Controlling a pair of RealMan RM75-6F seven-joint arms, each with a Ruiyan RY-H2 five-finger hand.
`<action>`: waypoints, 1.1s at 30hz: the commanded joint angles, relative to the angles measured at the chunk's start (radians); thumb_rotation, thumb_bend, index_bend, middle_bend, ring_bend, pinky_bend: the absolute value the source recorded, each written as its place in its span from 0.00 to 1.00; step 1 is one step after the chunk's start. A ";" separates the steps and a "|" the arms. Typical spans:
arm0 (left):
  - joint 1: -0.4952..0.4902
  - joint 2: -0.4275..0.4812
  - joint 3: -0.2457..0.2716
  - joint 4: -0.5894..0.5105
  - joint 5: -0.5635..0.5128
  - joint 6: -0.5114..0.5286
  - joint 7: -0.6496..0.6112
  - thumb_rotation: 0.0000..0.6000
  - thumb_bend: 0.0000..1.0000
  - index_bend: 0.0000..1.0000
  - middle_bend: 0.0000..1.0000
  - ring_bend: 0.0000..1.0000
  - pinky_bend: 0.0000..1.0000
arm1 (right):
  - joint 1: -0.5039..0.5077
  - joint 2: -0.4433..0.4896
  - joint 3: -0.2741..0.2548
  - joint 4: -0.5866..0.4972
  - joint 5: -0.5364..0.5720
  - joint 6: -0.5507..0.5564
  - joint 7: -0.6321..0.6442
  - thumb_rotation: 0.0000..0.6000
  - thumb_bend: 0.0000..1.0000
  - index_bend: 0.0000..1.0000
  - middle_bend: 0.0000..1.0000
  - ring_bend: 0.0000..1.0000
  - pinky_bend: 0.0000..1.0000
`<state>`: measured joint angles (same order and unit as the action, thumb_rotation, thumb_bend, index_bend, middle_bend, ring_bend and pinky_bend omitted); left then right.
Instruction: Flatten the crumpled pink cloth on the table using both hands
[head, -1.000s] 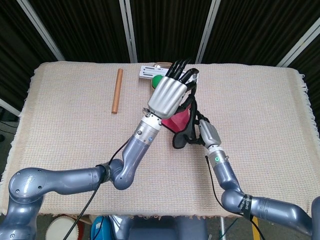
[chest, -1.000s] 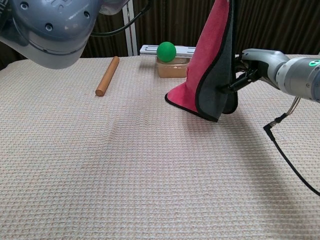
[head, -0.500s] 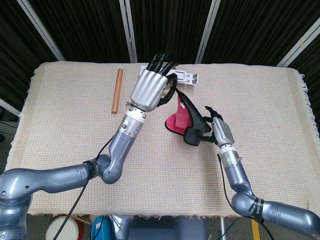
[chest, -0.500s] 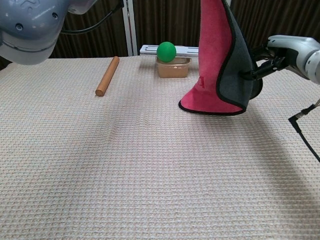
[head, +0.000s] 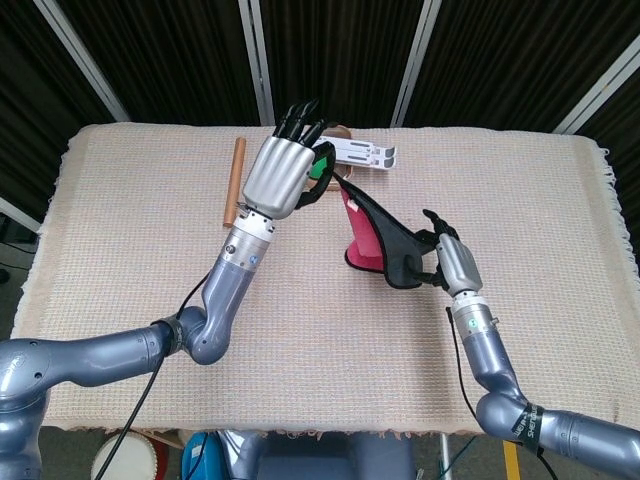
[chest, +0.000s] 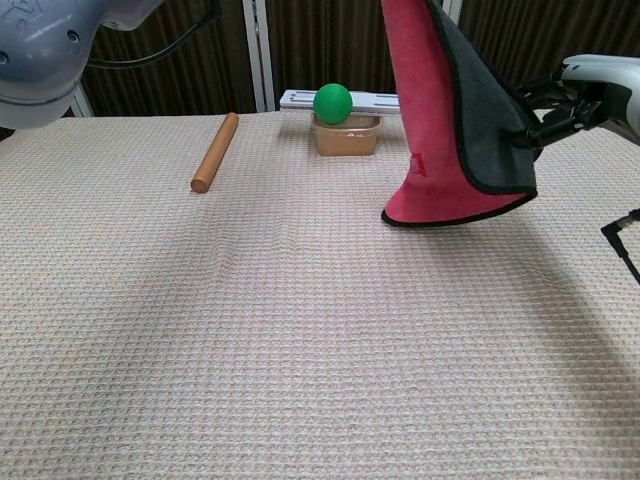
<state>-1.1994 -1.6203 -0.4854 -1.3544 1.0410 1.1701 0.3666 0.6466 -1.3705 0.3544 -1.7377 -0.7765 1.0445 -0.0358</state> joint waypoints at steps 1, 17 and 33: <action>0.003 0.001 0.001 0.001 0.002 0.001 -0.001 1.00 0.50 0.61 0.21 0.00 0.00 | -0.006 0.023 -0.018 -0.021 -0.034 -0.016 -0.004 1.00 0.44 0.03 0.00 0.00 0.00; 0.076 0.030 0.048 0.015 0.002 -0.007 -0.038 1.00 0.50 0.61 0.21 0.00 0.00 | -0.029 0.072 -0.050 -0.089 -0.088 -0.032 0.013 1.00 0.35 0.00 0.00 0.00 0.00; -0.083 -0.058 -0.070 0.042 -0.030 -0.044 0.027 1.00 0.50 0.61 0.21 0.00 0.00 | -0.034 0.012 -0.087 -0.070 -0.086 -0.023 0.009 1.00 0.35 0.24 0.00 0.00 0.00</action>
<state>-1.2622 -1.6623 -0.5376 -1.3229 1.0235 1.1307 0.3802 0.6150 -1.3554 0.2703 -1.8114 -0.8643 1.0228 -0.0301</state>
